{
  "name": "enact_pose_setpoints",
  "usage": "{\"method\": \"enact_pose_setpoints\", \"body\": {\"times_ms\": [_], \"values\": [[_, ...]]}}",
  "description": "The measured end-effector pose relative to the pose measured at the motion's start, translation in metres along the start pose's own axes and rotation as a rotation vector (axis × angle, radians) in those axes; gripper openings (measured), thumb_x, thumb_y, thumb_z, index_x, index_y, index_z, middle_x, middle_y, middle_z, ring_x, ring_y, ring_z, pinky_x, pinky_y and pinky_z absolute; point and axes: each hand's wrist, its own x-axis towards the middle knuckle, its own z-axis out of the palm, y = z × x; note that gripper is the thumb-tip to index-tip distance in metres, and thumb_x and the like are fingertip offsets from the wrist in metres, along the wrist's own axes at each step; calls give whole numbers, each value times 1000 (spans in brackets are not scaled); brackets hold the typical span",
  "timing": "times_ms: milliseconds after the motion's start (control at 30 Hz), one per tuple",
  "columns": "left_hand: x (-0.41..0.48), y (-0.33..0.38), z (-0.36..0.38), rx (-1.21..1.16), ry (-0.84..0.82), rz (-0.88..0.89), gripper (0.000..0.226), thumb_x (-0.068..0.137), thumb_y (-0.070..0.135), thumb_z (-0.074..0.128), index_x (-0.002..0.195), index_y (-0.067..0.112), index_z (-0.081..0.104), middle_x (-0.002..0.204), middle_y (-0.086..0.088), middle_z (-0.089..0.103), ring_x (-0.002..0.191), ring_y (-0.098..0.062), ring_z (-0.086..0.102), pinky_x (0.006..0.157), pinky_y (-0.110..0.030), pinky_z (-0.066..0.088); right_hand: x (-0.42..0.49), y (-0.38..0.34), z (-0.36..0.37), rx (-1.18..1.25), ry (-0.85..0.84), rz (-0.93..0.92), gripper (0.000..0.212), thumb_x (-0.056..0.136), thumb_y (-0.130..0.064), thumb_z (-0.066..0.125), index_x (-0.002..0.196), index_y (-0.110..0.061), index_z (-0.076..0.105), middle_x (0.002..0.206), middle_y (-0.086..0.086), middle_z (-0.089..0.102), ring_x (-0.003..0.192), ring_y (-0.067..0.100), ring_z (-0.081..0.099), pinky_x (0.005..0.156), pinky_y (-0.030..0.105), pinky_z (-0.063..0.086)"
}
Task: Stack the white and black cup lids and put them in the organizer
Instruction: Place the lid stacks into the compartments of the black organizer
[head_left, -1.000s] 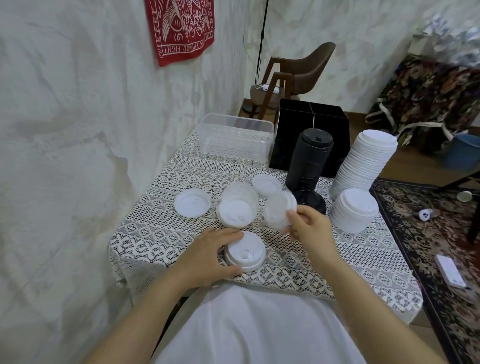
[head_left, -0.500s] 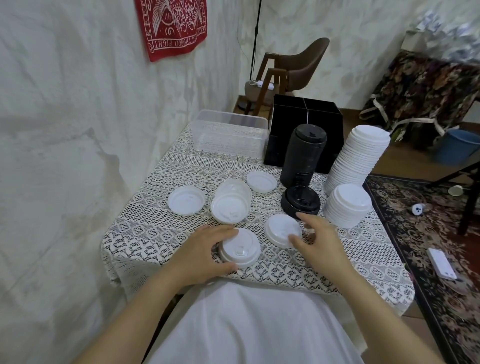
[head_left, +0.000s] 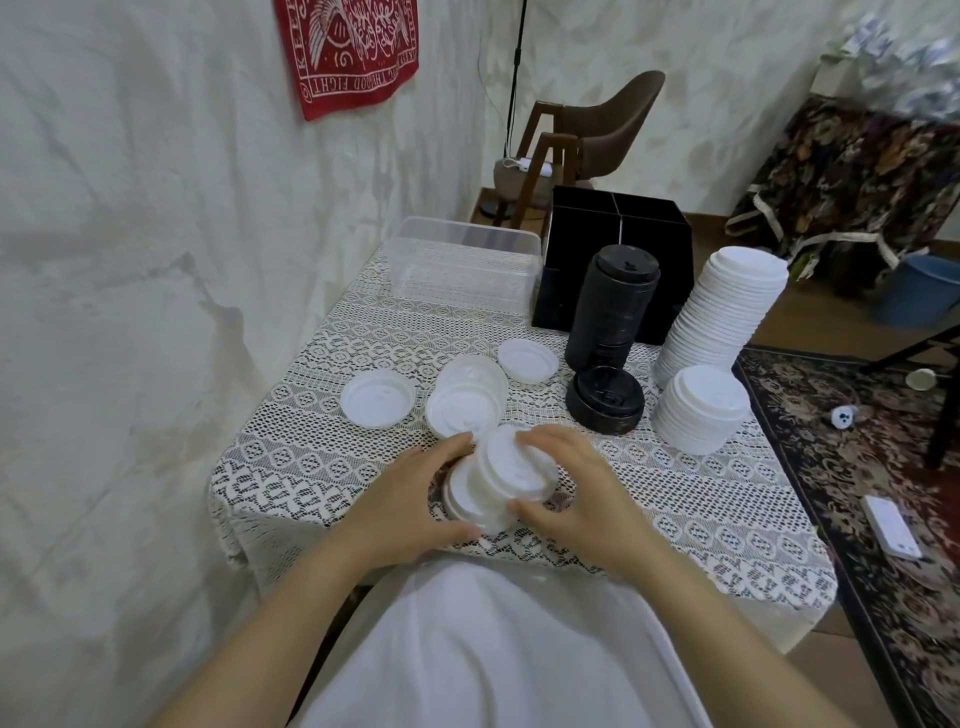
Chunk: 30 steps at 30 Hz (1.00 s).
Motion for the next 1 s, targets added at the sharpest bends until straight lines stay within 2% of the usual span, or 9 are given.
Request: {"method": "enact_pose_setpoints", "body": {"times_ms": [133,233,400,500,600,667,767,900,1000], "values": [[0,-2,2,-57,22,-14,108,62,51,85,148,46,19,142,20,37,134,-3,32,112,-37,33,1,-6,16,-44,-62,-21,64,79,-28,79,137,-28,52,140,-15,35,132,-1,30,103,-1,11],[-1,-1,2,-80,23,-13,107,63,45,86,147,47,20,138,25,38,134,-1,32,112,-37,32,3,-8,21,-62,-90,-8,64,79,-30,79,138,-28,53,138,-16,33,130,-2,28,101,-3,9],[-1,-1,1,-45,22,9,94,66,46,84,142,48,29,131,25,37,129,0,34,109,-28,31,1,-5,28,-36,-118,24,63,76,-36,80,135,-30,57,147,-9,39,136,5,34,112,16,23],[-3,-1,0,-23,3,16,86,71,39,82,143,42,34,129,22,38,126,-1,34,109,-27,30,1,-3,31,-36,-121,32,63,75,-38,79,134,-30,57,147,-10,40,135,5,35,107,6,20],[-5,-4,0,-69,16,52,68,75,40,68,139,33,45,134,20,44,128,0,39,111,-30,33,2,-4,30,-39,-123,36,62,77,-30,81,134,-27,58,141,-14,38,129,1,34,100,-3,14],[-6,-5,1,-162,92,72,51,78,33,63,129,30,56,129,19,54,121,6,46,107,-26,39,2,-5,30,-44,-115,27,61,76,-26,81,133,-24,59,134,-17,36,125,0,34,97,-4,14],[-5,-3,1,-220,367,18,25,86,14,64,107,28,65,106,19,62,101,3,57,92,-24,47,3,-6,32,-68,-118,37,60,76,-25,80,132,-24,59,134,-17,35,125,-1,35,96,-4,16],[7,-14,-15,121,657,-104,24,86,3,62,110,7,67,108,-3,61,107,-22,53,97,-39,41,4,-8,33,-99,-126,52,59,74,-29,78,130,-27,59,143,-11,39,129,6,40,105,18,34],[21,-31,-32,360,577,-148,35,81,1,63,116,2,65,117,-14,61,111,-33,52,100,-47,38,6,-10,33,-97,-134,60,58,74,-30,78,129,-27,60,142,-10,40,128,8,42,104,27,39]]}}
